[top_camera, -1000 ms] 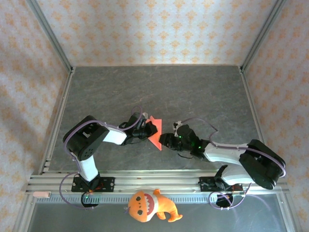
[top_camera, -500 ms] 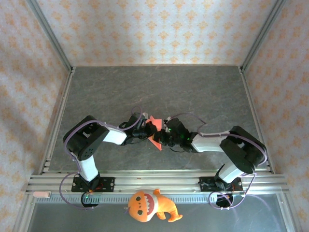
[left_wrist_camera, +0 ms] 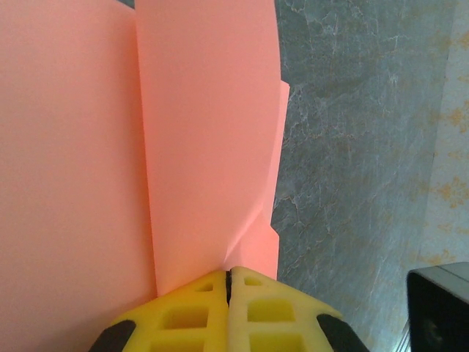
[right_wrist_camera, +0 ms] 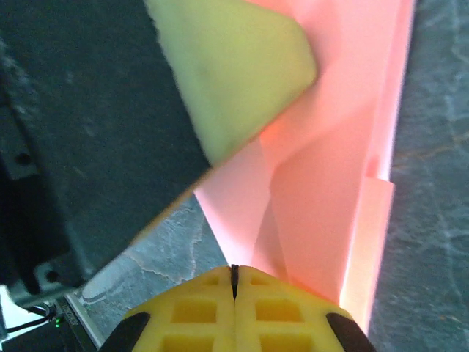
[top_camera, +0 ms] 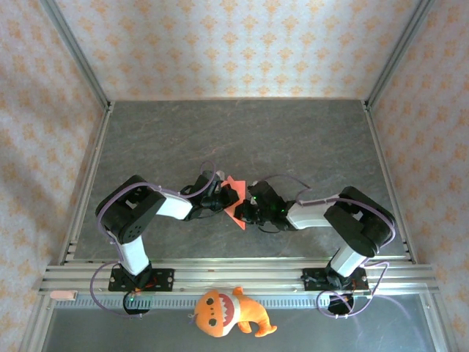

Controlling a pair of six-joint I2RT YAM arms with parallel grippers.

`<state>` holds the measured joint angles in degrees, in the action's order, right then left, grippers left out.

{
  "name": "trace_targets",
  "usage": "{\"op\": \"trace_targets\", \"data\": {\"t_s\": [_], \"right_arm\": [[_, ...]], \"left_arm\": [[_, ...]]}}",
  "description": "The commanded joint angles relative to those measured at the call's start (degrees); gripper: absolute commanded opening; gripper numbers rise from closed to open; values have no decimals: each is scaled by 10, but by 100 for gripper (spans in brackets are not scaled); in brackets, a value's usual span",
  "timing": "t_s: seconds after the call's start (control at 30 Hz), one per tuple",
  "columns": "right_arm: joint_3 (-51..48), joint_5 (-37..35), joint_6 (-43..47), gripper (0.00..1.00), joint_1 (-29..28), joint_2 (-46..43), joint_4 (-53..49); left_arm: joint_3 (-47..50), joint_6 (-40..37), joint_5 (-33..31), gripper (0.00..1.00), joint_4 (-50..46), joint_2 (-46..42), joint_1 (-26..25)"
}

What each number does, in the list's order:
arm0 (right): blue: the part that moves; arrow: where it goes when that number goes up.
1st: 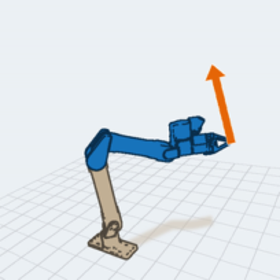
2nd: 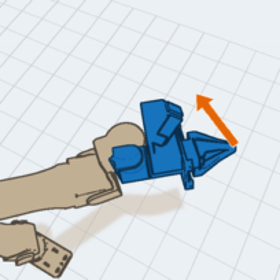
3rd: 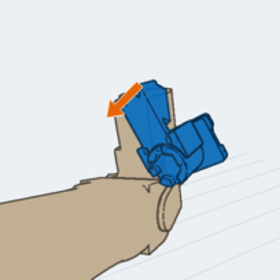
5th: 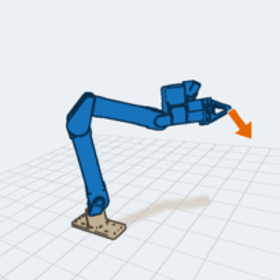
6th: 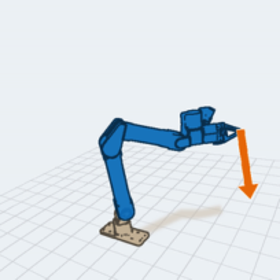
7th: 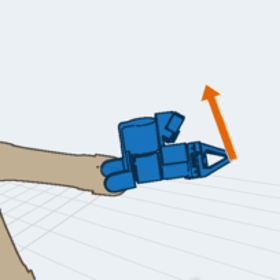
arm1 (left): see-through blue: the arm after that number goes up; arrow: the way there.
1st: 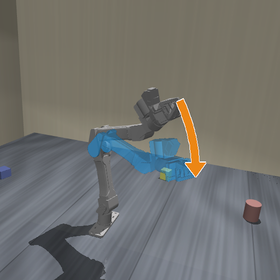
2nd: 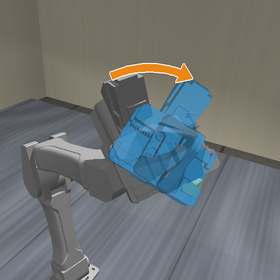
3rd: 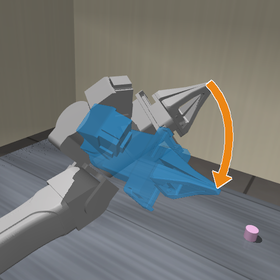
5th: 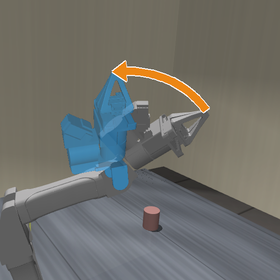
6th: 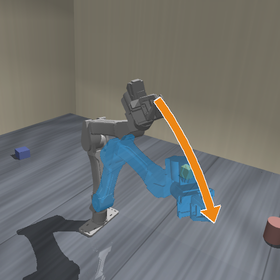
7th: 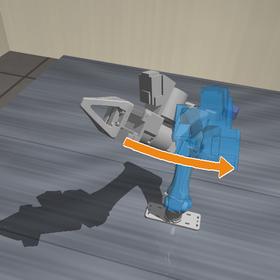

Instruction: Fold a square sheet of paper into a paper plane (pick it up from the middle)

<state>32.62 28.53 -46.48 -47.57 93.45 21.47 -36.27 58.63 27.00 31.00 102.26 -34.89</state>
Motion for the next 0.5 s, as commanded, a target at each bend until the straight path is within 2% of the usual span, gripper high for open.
{"op": "trace_targets", "data": {"t_s": [0.0, 0.2, 0.47], "right_arm": [[-29, -3, -7, 0, 2, 1, 2], [-70, 11, -33, 0, 2, -1, 50], [-85, 14, -3, 0, 2, -36, 10]], "left_arm": [[20, -4, -36, 0, -61, 32, -4], [20, -4, -36, 0, -61, 36, -4], [23, 4, -36, 0, -54, 44, -3]]}}
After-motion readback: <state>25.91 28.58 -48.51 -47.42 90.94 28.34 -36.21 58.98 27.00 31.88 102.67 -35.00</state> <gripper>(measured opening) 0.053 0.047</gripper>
